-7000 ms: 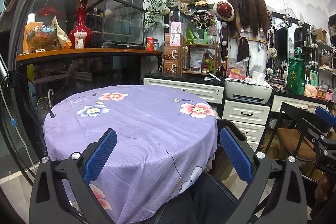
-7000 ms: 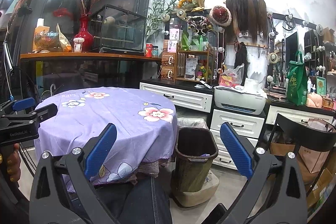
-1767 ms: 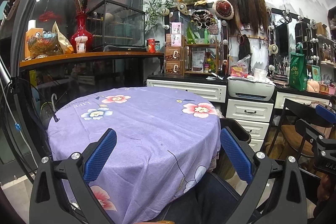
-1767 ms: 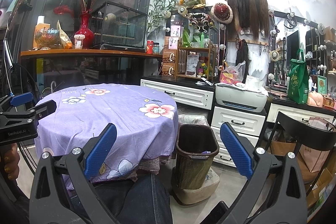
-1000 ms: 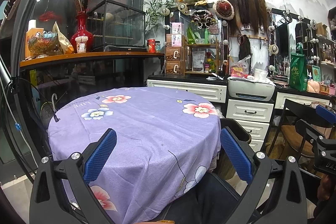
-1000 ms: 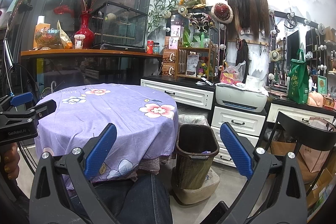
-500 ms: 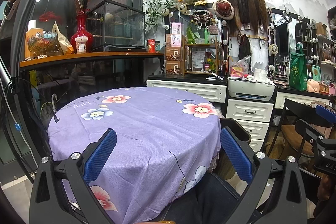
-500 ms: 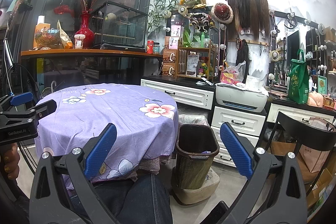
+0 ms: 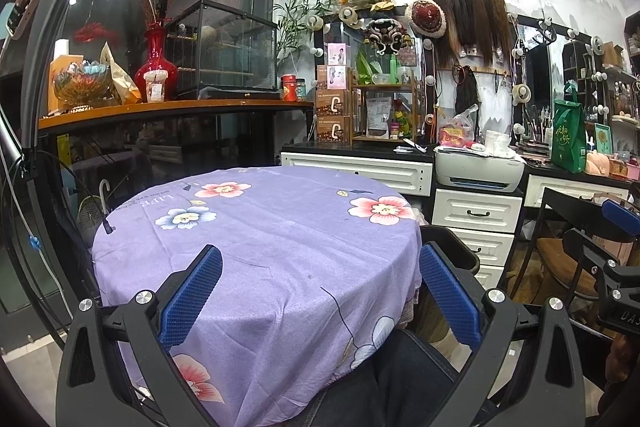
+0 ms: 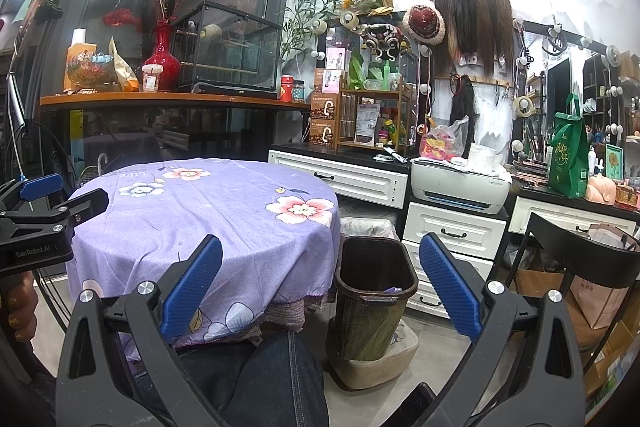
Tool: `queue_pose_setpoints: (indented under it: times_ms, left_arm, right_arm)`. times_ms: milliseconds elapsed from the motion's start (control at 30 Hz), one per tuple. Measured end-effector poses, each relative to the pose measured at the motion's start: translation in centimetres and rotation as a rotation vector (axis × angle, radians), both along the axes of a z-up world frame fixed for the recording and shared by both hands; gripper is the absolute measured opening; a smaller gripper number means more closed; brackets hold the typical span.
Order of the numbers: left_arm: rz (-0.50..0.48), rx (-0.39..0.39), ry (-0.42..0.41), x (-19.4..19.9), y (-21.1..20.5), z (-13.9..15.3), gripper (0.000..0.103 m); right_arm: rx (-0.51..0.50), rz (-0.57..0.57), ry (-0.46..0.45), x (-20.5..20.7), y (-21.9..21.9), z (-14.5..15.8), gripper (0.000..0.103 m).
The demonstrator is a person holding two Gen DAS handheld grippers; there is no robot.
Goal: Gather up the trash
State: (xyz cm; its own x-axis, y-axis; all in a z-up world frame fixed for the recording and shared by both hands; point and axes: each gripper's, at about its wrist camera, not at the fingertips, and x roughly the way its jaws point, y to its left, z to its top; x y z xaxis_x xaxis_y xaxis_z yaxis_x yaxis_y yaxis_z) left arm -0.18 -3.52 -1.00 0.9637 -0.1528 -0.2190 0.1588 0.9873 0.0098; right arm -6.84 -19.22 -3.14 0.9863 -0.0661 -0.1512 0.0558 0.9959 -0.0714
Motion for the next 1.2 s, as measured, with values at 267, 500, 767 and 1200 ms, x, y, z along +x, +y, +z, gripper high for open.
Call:
queue_pose_setpoints:
  times_ms: [267, 500, 767, 1200]
  left_arm:
    - [-0.011, 0.004, -0.005, -0.1, 0.24, -0.05, 0.098]
    - [-0.006, -0.009, 0.001, 0.08, 0.49, -0.08, 0.098]
    - [-0.007, -0.004, -0.002, 0.1, 0.56, -0.2, 0.098]
    - [-0.006, -0.004, -0.002, 0.07, 0.49, -0.18, 0.098]
  right_arm:
    - [-0.001, 0.0, -0.001, 0.01, 0.0, 0.01, 0.097]
    - [-0.001, 0.001, 0.0, 0.01, -0.05, 0.06, 0.097]
    - [-0.001, 0.002, 0.0, 0.02, -0.13, 0.01, 0.097]
    - [-0.002, 0.002, 0.0, 0.02, -0.08, -0.05, 0.097]
